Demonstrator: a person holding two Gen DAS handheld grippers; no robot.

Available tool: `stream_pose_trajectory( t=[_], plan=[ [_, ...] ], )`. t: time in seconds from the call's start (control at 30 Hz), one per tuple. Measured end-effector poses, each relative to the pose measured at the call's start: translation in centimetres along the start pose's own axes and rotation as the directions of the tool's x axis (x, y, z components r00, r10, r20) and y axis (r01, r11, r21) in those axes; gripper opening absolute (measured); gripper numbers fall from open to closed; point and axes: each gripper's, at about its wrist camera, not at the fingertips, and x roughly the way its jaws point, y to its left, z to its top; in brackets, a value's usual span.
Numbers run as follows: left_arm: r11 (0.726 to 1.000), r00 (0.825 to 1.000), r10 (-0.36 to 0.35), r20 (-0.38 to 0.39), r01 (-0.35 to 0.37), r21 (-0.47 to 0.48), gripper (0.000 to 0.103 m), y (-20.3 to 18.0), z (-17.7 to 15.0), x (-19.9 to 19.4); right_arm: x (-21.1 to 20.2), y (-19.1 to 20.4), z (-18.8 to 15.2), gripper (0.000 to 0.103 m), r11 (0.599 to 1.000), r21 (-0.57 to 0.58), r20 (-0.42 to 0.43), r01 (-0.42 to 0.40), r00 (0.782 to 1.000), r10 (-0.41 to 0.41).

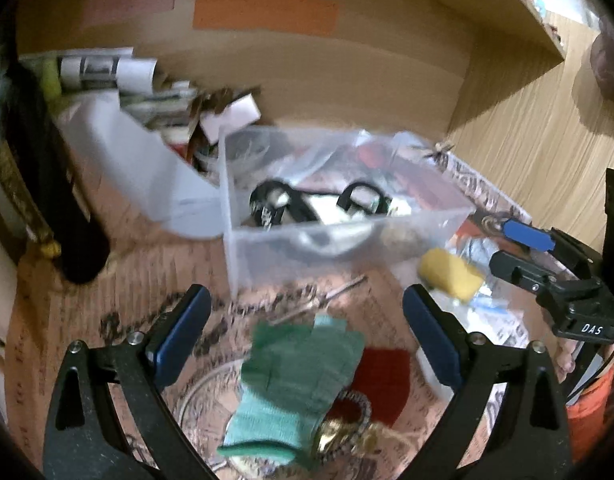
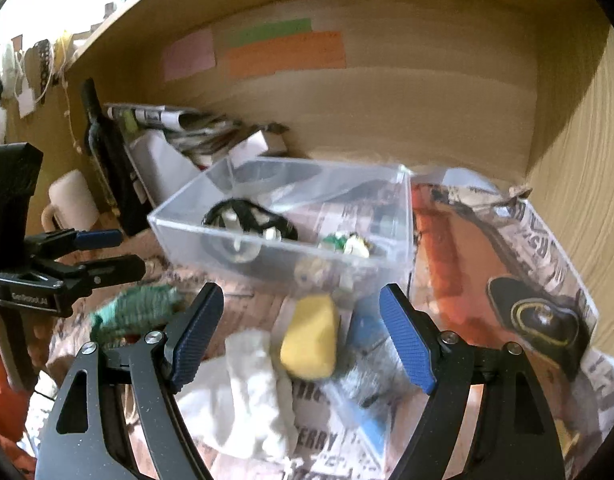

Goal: Organize soft objects
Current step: 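Grasp the green knit glove with the left tool while the right tool grasps the yellow sponge, then lower the glove and sponge into the clear box and open both tools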

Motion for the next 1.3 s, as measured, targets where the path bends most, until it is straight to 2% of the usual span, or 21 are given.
stream_pose_trajectory(
  t=[0.33, 0.43, 0.5, 0.53, 0.57, 0.6, 0.7, 0.9, 1.1, 1.3],
  plan=[
    [1.0, 0.997, -0.008, -0.076, 0.006, -0.022, 0.098, 0.4, -3.6, 1.4, 1.7, -0.3, -2.1, 0.077, 0.999, 0.053, -0.071, -0.004, 0.997, 0.007],
    [1.0, 0.995, -0.016, -0.096, 0.013, -0.027, 0.098, 0.4, -4.2, 2.1, 2.4, -0.5, -2.3, 0.067, 0.997, 0.072, -0.087, -0.008, 0.996, 0.014],
    [0.999, 0.994, -0.023, -0.109, 0.019, -0.042, 0.098, 0.6, -4.4, 2.6, 2.8, -0.7, -2.4, 0.052, 0.996, 0.085, -0.097, -0.011, 0.995, 0.019],
    [0.998, 0.993, -0.029, -0.114, 0.024, -0.05, 0.098, 0.8, -4.4, 2.9, 3.0, -0.8, -2.5, 0.049, 0.996, 0.088, -0.101, -0.013, 0.995, 0.021],
    [0.998, 0.992, -0.036, -0.117, 0.029, -0.06, 0.096, 0.9, -4.4, 3.1, 3.1, -0.8, -2.5, 0.046, 0.996, 0.089, -0.107, -0.017, 0.994, 0.026],
    [0.997, 0.992, -0.041, -0.119, 0.033, -0.067, 0.089, 1.1, -4.5, 3.2, 3.2, -0.8, -2.6, 0.042, 0.996, 0.087, -0.112, -0.02, 0.993, 0.03],
    [0.997, 0.992, -0.049, -0.117, 0.042, -0.062, 0.077, 1.1, -4.6, 3.1, 3.6, -0.7, -2.8, 0.031, 0.997, 0.076, -0.125, -0.021, 0.992, 0.03],
    [0.997, 0.992, -0.059, -0.107, 0.054, -0.051, 0.054, 0.9, -4.6, 2.7, 2.9, -0.9, -2.7, 0.029, 0.996, 0.082, -0.094, -0.031, 0.995, 0.039],
    [0.998, 0.996, -0.05, -0.074, 0.046, -0.049, 0.045, 0.7, -4.4, 1.4, 1.2, -0.6, -2.0, 0.029, 0.997, 0.072, -0.041, -0.029, 0.999, 0.032],
    [0.999, 0.999, -0.045, 0.004, 0.045, -0.027, 0.045, 0.3, -2.7, -1.0, -0.7, -0.3, -0.8, 0.029, 0.998, 0.055, 0.021, -0.026, 0.999, 0.024]
  ],
)
